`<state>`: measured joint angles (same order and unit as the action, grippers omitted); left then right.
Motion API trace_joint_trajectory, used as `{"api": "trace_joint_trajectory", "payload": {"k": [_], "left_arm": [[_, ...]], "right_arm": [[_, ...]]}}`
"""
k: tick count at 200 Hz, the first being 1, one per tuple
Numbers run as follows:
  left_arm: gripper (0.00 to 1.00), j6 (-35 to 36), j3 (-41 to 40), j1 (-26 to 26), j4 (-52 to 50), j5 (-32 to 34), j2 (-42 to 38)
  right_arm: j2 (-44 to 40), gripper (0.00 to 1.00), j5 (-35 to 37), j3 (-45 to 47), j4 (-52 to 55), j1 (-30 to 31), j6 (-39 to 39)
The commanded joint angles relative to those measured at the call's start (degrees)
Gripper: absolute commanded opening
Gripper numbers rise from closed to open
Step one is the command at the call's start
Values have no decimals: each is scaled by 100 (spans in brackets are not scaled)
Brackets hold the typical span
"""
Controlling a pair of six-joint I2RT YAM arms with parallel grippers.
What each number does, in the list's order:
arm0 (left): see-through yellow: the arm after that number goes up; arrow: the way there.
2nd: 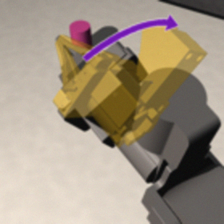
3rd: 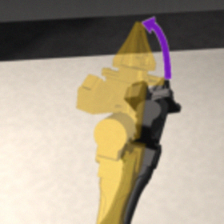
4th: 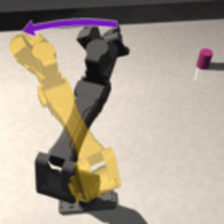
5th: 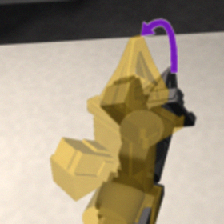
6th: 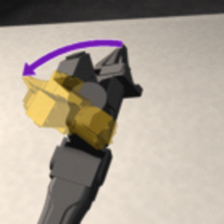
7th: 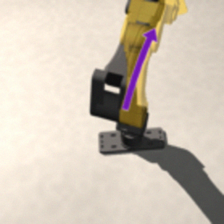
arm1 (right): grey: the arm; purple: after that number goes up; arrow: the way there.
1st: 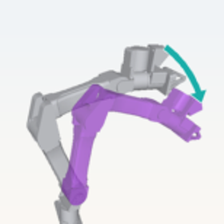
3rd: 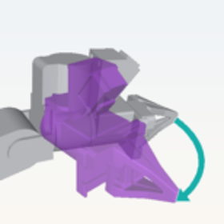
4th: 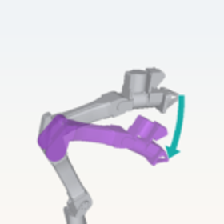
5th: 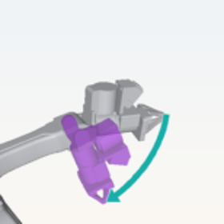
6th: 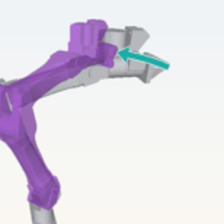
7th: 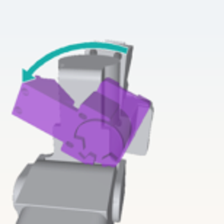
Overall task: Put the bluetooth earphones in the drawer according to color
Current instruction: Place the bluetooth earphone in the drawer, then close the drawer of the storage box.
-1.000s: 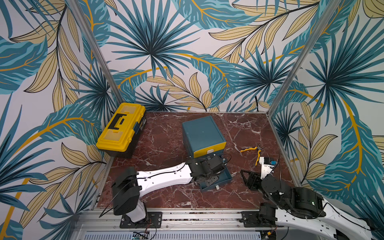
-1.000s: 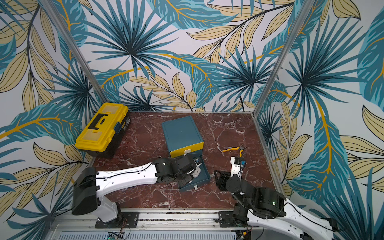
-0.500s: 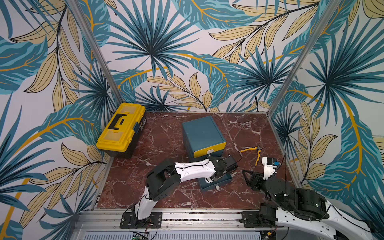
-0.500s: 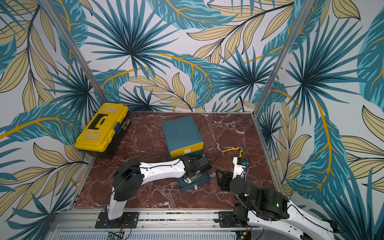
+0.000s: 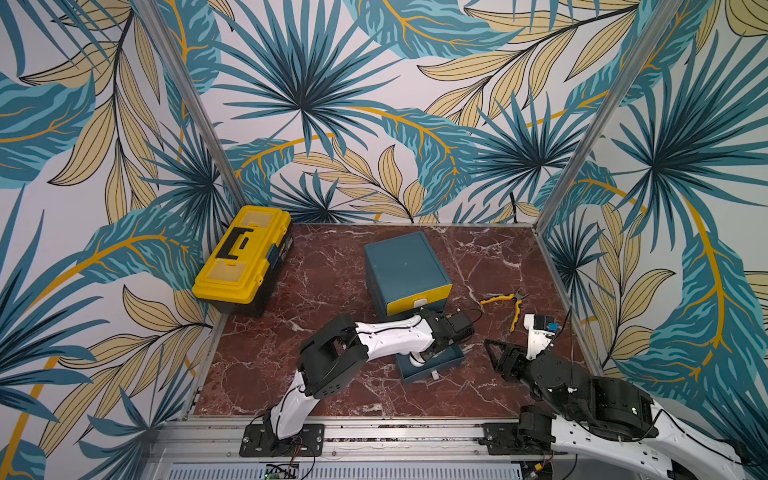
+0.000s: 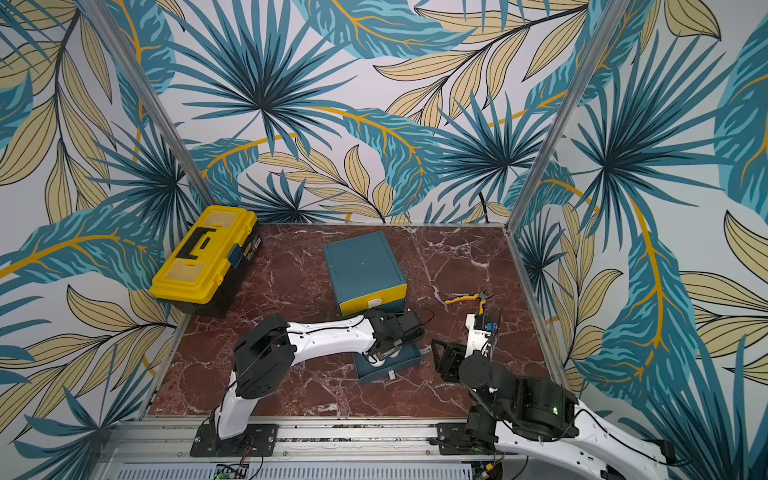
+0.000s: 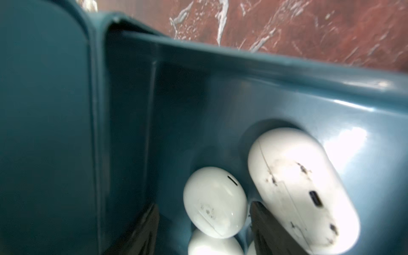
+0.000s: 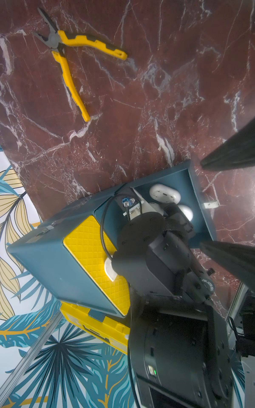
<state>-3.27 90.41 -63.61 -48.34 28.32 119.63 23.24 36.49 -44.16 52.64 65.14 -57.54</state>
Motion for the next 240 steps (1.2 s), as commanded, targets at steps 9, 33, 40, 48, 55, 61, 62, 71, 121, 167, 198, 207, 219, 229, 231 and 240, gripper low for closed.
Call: {"api": "trace_joint_trajectory", "payload": {"k": [9,33,40,48,55,61,62,71,121,167,198,207,219,229,231,240], "left_arm": [[72,66,65,-162,-4,262,-995],[72,49,-44,-356,37,210,-1865],[72,9,-91,-394,27,192,-2106],[72,-52,-171,-415,22,165,-2398],[70,-121,-239,-424,-17,150,-2637],[68,-162,-296,-431,-27,143,-2872],[68,-172,-300,-427,-27,146,-2909],[64,-228,-389,-430,-46,189,-3225],[40,101,-292,412,224,-261,-3875],[21,208,424,1438,388,-1311,-3039],[18,77,638,1805,345,-1830,-2399],[18,45,666,1817,286,-1875,-2276],[17,0,664,1828,200,-1922,-2158],[17,-55,647,1865,146,-1962,-2101],[17,-63,638,1869,137,-1968,-2091],[17,-91,636,1882,64,-1985,-2051]], "right_arm": [[176,56,113,-117,111,16,124],[337,56,60,-169,47,15,164],[355,56,44,-171,28,12,162],[370,54,17,-149,10,13,173],[379,50,-1,-131,6,14,166],[386,44,-35,-99,-5,12,145],[385,42,-45,-100,-7,14,141],[391,29,-138,-27,-31,12,82],[1010,0,-1284,756,-857,20,-391],[1535,0,-1971,926,-997,16,-538],[1756,0,-2294,1007,-1002,20,-550],[1866,0,-2394,1015,-1015,16,-525],[2041,0,-2527,1034,-1033,16,-484],[2215,0,-2649,1039,-1042,15,-452],[2238,0,-2667,1041,-1045,16,-445],[2377,0,-2753,1046,-1070,16,-418]]}}
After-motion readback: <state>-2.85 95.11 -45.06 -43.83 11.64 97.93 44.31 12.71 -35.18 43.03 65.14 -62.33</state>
